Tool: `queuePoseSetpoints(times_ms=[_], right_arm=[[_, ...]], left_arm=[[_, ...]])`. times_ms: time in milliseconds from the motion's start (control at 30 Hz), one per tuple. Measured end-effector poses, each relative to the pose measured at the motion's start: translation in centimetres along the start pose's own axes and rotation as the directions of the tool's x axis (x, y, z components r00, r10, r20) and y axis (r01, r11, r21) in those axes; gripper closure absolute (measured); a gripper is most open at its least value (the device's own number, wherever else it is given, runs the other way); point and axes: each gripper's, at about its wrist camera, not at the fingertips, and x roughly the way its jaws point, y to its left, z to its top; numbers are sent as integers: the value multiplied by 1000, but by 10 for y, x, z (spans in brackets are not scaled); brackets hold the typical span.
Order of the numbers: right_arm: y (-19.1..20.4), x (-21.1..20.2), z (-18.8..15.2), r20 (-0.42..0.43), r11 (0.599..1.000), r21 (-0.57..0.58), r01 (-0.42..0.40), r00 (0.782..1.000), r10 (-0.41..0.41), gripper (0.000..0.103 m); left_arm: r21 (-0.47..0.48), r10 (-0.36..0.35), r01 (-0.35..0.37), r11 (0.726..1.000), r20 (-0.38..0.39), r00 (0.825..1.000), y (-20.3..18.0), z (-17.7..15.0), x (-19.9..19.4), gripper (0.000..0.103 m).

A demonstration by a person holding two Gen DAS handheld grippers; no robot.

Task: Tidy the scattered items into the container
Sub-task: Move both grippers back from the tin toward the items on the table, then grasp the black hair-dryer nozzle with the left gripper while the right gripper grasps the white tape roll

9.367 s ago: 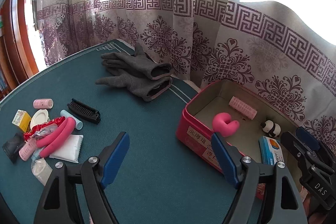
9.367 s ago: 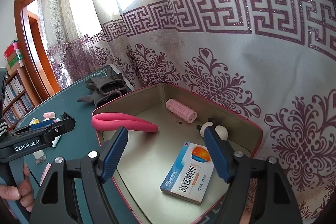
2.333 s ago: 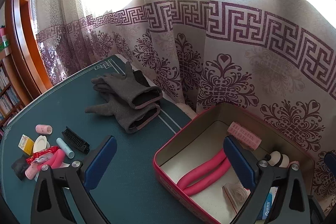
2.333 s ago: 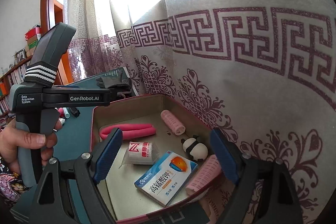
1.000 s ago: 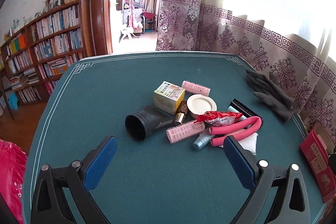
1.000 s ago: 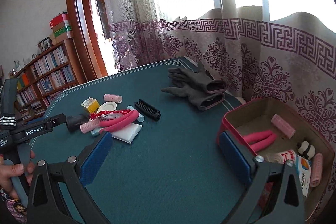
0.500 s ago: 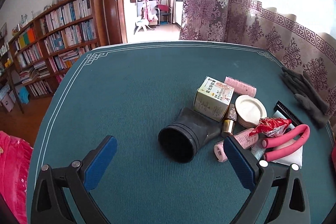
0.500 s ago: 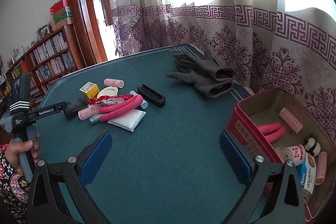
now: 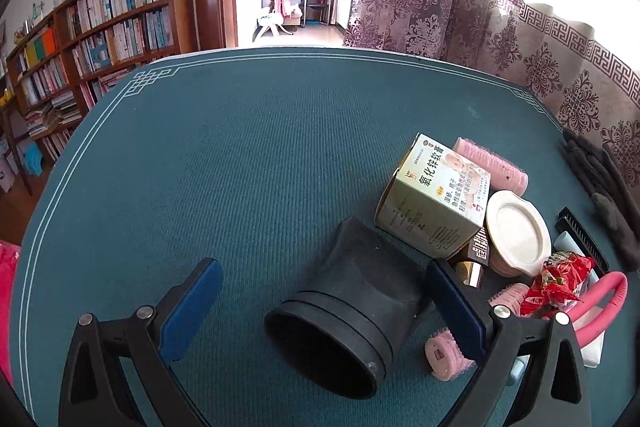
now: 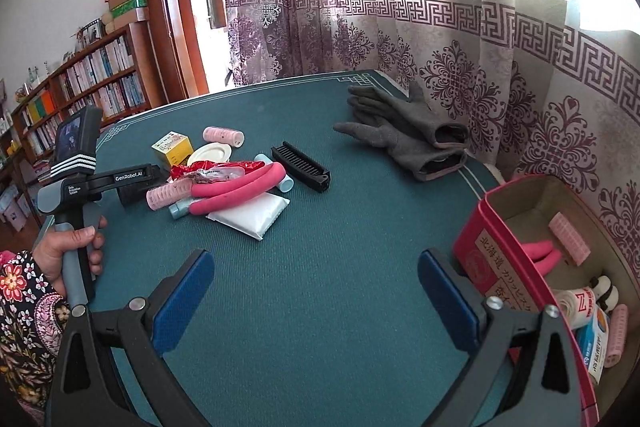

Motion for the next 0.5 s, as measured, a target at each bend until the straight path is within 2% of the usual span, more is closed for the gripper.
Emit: queuePoseSetpoints(times_ms=[67, 133, 200, 333, 500], right_arm=[[3, 4, 0, -6, 1000, -8, -1, 1000, 1, 1], [6, 8, 0, -12, 1000, -18, -8, 1000, 8, 1], [8, 14, 1, -23, 999, -28, -15, 1000, 14, 1], [11, 24, 2, -45, 999, -37, -26, 999, 24, 1], [8, 36, 7, -64, 999, -31, -37, 997, 35, 1]], left_arm=[[-16, -15, 15, 1000, -5, 1000, 3, -1, 1, 1], [-8, -50, 50, 999, 0, 999, 3, -3, -2, 12], [17, -79, 79, 997, 7, 997, -4, -6, -8, 31], [75, -44, 42, 996, 24, 999, -19, -15, -19, 32], [36, -69, 68, 997, 17, 997, -16, -19, -27, 38]])
